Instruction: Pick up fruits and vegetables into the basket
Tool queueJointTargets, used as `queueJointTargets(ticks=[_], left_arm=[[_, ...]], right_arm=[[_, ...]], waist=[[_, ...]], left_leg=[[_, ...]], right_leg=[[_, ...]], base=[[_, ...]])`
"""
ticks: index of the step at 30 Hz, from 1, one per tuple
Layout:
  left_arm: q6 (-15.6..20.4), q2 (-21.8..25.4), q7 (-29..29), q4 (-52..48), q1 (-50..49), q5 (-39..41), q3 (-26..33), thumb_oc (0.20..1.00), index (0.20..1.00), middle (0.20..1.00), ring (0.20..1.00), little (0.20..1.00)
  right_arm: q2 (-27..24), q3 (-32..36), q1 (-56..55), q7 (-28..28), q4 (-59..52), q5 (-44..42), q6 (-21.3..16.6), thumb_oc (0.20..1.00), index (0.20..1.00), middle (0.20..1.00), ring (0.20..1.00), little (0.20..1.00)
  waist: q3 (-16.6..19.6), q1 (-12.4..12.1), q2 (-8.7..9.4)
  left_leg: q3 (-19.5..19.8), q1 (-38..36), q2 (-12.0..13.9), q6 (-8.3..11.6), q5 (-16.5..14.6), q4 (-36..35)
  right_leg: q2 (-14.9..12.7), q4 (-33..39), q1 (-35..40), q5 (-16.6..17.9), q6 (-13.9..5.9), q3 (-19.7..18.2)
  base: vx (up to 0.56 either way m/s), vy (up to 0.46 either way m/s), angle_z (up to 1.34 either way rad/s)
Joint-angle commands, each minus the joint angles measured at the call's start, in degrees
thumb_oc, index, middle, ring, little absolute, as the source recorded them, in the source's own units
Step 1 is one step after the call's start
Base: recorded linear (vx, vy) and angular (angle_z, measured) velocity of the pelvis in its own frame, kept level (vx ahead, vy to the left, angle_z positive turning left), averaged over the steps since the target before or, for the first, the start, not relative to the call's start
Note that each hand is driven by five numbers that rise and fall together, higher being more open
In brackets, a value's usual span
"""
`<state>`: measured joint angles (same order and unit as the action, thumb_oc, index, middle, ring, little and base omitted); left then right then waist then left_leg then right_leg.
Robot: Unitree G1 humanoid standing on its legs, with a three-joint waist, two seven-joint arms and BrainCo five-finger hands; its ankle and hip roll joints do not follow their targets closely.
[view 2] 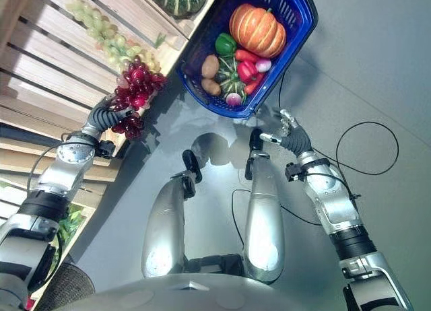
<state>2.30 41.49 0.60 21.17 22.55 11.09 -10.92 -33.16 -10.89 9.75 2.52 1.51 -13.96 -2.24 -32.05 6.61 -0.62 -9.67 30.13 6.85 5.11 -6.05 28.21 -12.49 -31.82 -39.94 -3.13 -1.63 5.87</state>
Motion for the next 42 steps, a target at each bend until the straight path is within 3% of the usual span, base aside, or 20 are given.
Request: queueJointTargets(ticks=[1, 9, 13, 17, 21, 22, 28, 33, 34, 37, 42], left_arm=[[0.28, 2.33, -0.49, -8.46, -2.86, -2.43, 4.53, 0.200, 0.200, 0.200, 0.200, 0.200], [-1.61, 1.63, -5.75, -17.92, -5.98, -1.81, 7.06, 0.200, 0.200, 0.200, 0.200, 0.200], [-4.21, 1.62, -9.47, -22.43, -6.38, -0.10, 7.94, 0.200, 0.200, 0.200, 0.200, 0.200], [-6.99, 2.92, -13.10, -26.34, -4.86, 1.33, 7.44, 0.200, 0.200, 0.200, 0.200, 0.200], [-9.85, 5.13, -16.81, -29.54, -1.24, 1.62, 5.96, 0.200, 0.200, 0.200, 0.200, 0.200], [-10.34, 5.83, -18.37, -30.13, 0.05, 2.10, 5.54, 0.200, 0.200, 0.200, 0.200, 0.200], [-12.83, 6.89, -22.96, -32.08, 4.10, 4.16, 3.91, 0.200, 0.200, 0.200, 0.200, 0.200], [-12.49, 6.68, -25.91, -33.38, 5.73, 8.03, 2.24, 0.200, 0.200, 0.200, 0.200, 0.200], [-11.90, 6.55, -26.50, -33.57, 5.97, 8.84, 1.58, 0.200, 0.200, 0.200, 0.200, 0.200], [-10.59, 6.21, -27.17, -33.85, 5.90, 9.96, 0.87, 0.200, 0.200, 0.200, 0.200, 0.200], [-9.58, 5.36, -27.41, -34.96, 5.04, 12.28, -0.50, 0.200, 0.200, 0.200, 0.200, 0.200]], right_arm=[[-3.89, 3.38, 1.68, 4.25, -9.72, 8.94, -5.69, 1.000, 1.000, 1.000, 1.000, 1.000], [-6.02, 4.08, 6.29, 11.06, -18.66, 21.28, -8.23, 1.000, 1.000, 1.000, 1.000, 1.000], [-7.77, 4.70, 9.27, 12.99, -23.63, 28.16, -7.17, 1.000, 1.000, 1.000, 1.000, 1.000], [-8.66, 2.61, 13.64, 6.90, -27.48, 26.69, -7.20, 1.000, 1.000, 1.000, 1.000, 1.000], [-9.31, -2.91, 22.02, 0.57, -29.81, 25.28, -1.48, 1.000, 1.000, 1.000, 1.000, 1.000], [-9.30, -4.96, 24.63, -2.67, -29.93, 23.65, -0.63, 1.000, 1.000, 1.000, 1.000, 1.000], [-9.17, -11.21, 30.47, -9.41, -30.33, 22.10, 3.62, 1.000, 1.000, 1.000, 1.000, 1.000], [-8.58, -15.92, 32.62, -16.77, -28.91, 23.50, 7.18, 1.000, 1.000, 1.000, 1.000, 1.000], [-9.00, -18.13, 33.46, -20.41, -28.12, 25.92, 10.55, 1.000, 1.000, 1.000, 1.000, 1.000], [-10.48, -20.97, 34.59, -22.66, -26.58, 29.93, 14.57, 1.000, 1.000, 1.000, 1.000, 1.000], [-12.58, -23.35, 34.10, -21.49, -22.10, 37.96, 17.96, 1.000, 1.000, 1.000, 1.000, 1.000]], waist=[[2.26, 0.90, -3.84], [2.26, 0.16, -5.18], [2.26, -0.32, -5.91], [2.26, -1.01, -6.08], [2.26, -2.58, -5.80], [2.27, -3.24, -5.54], [3.21, -5.36, -4.35], [3.66, -6.64, -3.61], [4.04, -7.01, -3.26], [4.23, -7.38, -2.82], [4.12, -7.35, -2.07]], left_leg=[[-3.26, -1.40, -0.35, -1.80, -2.62, 0.90], [-3.79, -5.32, -0.96, -2.40, -1.00, -1.90], [-3.73, -7.33, -1.24, -2.22, -1.02, -2.90], [-3.32, -8.57, -1.28, -1.99, -1.30, -2.96], [-2.58, -9.72, -1.48, -1.69, -1.11, -3.62], [-2.40, -10.04, -1.45, -1.55, -1.06, -3.75], [-1.36, -10.94, -1.35, -1.35, -0.99, -4.22], [-0.79, -11.55, -1.19, -1.29, -1.23, -4.24], [-0.69, -11.48, -1.19, -1.32, -0.92, -4.44], [-0.58, -11.69, -1.00, -1.41, -1.03, -4.39], [-0.50, -11.91, -0.50, -1.56, -1.17, -4.26]], right_leg=[[-0.96, 2.55, 7.02, -4.40, -4.62, -0.38], [-1.83, 4.82, 10.78, -3.18, -4.70, -0.04], [-2.50, 5.70, 12.72, -3.21, -5.14, 0.22], [-3.24, 5.98, 14.21, -3.24, -5.44, 0.62], [-3.94, 7.00, 15.89, -2.68, -5.81, 1.54], [-4.13, 7.31, 16.43, -2.46, -5.89, 1.87], [-4.85, 7.95, 18.16, -1.94, -6.26, 3.23], [-5.54, 8.49, 19.29, -1.36, -6.56, 4.24], [-5.67, 8.94, 19.40, -0.82, -6.61, 4.51], [-5.73, 9.15, 19.82, -0.83, -6.71, 4.86], [-5.30, 9.39, 20.29, -0.85, -6.54, 5.19]], base=[[0.01, 0.003, -0.03], [-0.03, -0.004, -0.01], [0.00, 0.000, 0.00], [-0.02, -0.063, 0.05], [-0.04, -0.124, 0.15], [-0.03, -0.115, 0.20], [-0.01, -0.133, 0.20], [0.00, -0.093, 0.18], [0.01, -0.080, 0.10], [0.01, -0.062, 0.16], [0.01, -0.041, 0.07]])
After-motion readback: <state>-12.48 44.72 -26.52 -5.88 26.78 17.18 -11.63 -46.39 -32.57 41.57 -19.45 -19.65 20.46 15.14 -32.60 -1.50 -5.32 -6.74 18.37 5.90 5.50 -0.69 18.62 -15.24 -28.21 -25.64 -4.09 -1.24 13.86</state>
